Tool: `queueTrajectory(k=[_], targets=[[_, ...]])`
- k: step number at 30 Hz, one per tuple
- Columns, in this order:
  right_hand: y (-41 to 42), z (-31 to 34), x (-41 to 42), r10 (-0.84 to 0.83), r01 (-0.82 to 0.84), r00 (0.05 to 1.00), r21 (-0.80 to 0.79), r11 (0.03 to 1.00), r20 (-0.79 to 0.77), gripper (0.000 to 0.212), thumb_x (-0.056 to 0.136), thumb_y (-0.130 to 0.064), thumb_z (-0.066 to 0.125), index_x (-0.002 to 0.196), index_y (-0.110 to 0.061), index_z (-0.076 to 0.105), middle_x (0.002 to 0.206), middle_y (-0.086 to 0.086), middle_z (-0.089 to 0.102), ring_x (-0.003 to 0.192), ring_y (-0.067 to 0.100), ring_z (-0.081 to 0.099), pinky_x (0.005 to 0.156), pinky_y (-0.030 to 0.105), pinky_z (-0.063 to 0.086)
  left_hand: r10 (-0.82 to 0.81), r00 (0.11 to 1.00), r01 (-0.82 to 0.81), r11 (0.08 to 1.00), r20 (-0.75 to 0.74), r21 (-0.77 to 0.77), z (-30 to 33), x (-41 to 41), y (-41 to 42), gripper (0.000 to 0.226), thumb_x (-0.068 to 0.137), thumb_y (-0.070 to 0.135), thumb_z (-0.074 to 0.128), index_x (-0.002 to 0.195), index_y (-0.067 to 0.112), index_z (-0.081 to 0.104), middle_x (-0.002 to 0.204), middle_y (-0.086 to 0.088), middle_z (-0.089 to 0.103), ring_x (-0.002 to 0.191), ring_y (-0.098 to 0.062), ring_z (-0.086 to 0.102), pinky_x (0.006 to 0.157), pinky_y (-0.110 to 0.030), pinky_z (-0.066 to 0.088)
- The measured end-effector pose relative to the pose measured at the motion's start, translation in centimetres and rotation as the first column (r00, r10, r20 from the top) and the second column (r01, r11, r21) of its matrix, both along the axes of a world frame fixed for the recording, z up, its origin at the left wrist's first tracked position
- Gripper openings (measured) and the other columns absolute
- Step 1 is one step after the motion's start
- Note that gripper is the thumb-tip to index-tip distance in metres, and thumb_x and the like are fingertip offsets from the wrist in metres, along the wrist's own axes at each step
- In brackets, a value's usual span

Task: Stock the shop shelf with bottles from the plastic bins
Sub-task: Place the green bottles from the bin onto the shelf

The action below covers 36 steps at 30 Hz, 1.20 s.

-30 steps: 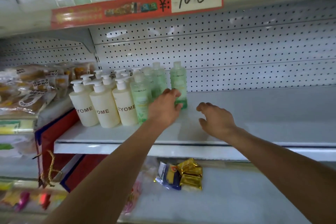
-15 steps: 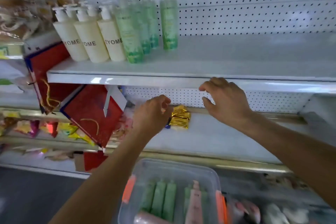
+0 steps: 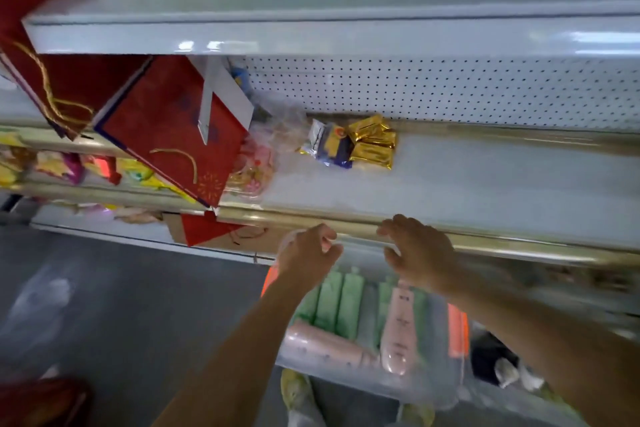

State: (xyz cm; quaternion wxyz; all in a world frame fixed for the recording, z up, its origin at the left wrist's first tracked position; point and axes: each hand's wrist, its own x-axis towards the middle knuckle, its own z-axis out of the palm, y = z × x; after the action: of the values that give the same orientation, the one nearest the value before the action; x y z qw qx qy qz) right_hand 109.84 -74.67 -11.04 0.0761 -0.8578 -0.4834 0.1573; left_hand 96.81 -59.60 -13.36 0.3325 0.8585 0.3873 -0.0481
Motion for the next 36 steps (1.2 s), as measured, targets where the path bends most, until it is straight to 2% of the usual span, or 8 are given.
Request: queueTrajectory(k=[9,13,16,21,24,27,32,36], targets=[[-0.3,-14.6,-3.6,-0.233,0.154,0.904,-0.236,0.959,-0.358,0.033,0.095,-0.021,0.052,0.128,-0.017,0.051,0.13,0.0,0.057,0.117,0.016,0.057,0.083,0.022,0.039,-0.068,0.967,-0.006,0.957,-0.245,-0.29,-14.8,-2.1,0.2,0.023,0.09,0.03,0.059,0.112,0.024,0.064,0.112,0.004,0.07,0.106,-0.017,0.064,0.098,-0.033,0.048],[0.2,-19.8,-4.8,-0.335,0.195,0.847,-0.344,0.918,-0.413,0.032,0.095,-0.016,0.052,0.126,-0.012,0.05,0.126,0.006,0.059,0.114,0.021,0.058,0.086,0.027,0.044,-0.149,0.96,0.06,0.937,-0.238,-0.343,-19.3,-1.0,0.4,0.027,0.096,0.025,0.052,0.121,0.017,0.06,0.122,-0.002,0.065,0.114,-0.02,0.06,0.1,-0.034,0.046],[1.3,-22.9,-5.8,-0.384,0.198,0.822,-0.423,0.884,-0.42,0.03,0.094,-0.016,0.051,0.122,-0.006,0.046,0.118,0.011,0.06,0.107,0.026,0.06,0.075,0.027,0.042,-0.25,0.946,0.17,0.925,-0.205,-0.341,-21.9,0.5,0.7,0.036,0.1,0.022,0.046,0.134,0.013,0.05,0.134,-0.007,0.057,0.123,-0.022,0.053,0.103,-0.035,0.042],[2.5,-27.8,-7.9,-0.54,0.3,0.679,-0.484,0.822,-0.496,0.055,0.092,-0.031,0.059,0.133,-0.003,0.035,0.111,0.012,0.063,0.093,0.025,0.065,0.077,0.039,0.056,-0.423,0.858,0.356,0.898,-0.291,-0.258,-25.6,1.9,1.4,0.048,0.095,0.008,0.044,0.143,0.01,0.035,0.14,-0.013,0.045,0.132,-0.029,0.038,0.106,-0.04,0.038],[3.3,-30.0,-8.6,-0.629,0.385,0.611,-0.513,0.767,-0.482,0.083,0.087,-0.047,0.064,0.142,0.0,0.024,0.124,0.015,0.06,0.106,0.031,0.064,0.087,0.043,0.054,-0.479,0.82,0.436,0.877,-0.312,-0.202,-26.6,2.2,1.6,0.056,0.089,0.002,0.045,0.144,0.007,0.032,0.141,-0.016,0.044,0.138,-0.029,0.026,0.109,-0.037,0.033],[4.1,-31.1,-9.3,-0.7,0.487,0.473,-0.504,0.714,-0.535,0.094,0.083,-0.043,0.071,0.144,0.001,0.016,0.135,0.02,0.052,0.113,0.033,0.06,0.09,0.042,0.053,-0.478,0.817,0.445,0.879,-0.323,-0.173,-26.9,2.4,1.5,0.064,0.086,0.0,0.045,0.147,0.012,0.029,0.146,-0.014,0.037,0.144,-0.025,0.016,0.112,-0.038,0.027],[4.4,-30.9,-9.1,-0.758,0.573,0.294,-0.527,0.627,-0.582,0.084,0.078,-0.025,0.078,0.138,-0.002,0.024,0.117,0.009,0.056,0.09,0.022,0.058,0.072,0.032,0.053,-0.505,0.818,0.479,0.863,-0.275,-0.161,-27.6,2.2,1.8,0.068,0.081,-0.001,0.046,0.145,0.019,0.034,0.144,-0.005,0.045,0.142,-0.023,0.023,0.115,-0.04,0.022],[4.0,-30.4,-8.6,-0.771,0.607,0.213,-0.538,0.585,-0.6,0.057,0.074,-0.012,0.078,0.119,-0.006,0.044,0.095,0.005,0.062,0.075,0.018,0.063,0.062,0.033,0.055,-0.518,0.822,0.479,0.854,-0.237,-0.204,-26.8,3.0,2.0,0.062,0.081,-0.006,0.047,0.138,0.017,0.045,0.127,-0.008,0.057,0.122,-0.027,0.048,0.103,-0.039,0.04]])
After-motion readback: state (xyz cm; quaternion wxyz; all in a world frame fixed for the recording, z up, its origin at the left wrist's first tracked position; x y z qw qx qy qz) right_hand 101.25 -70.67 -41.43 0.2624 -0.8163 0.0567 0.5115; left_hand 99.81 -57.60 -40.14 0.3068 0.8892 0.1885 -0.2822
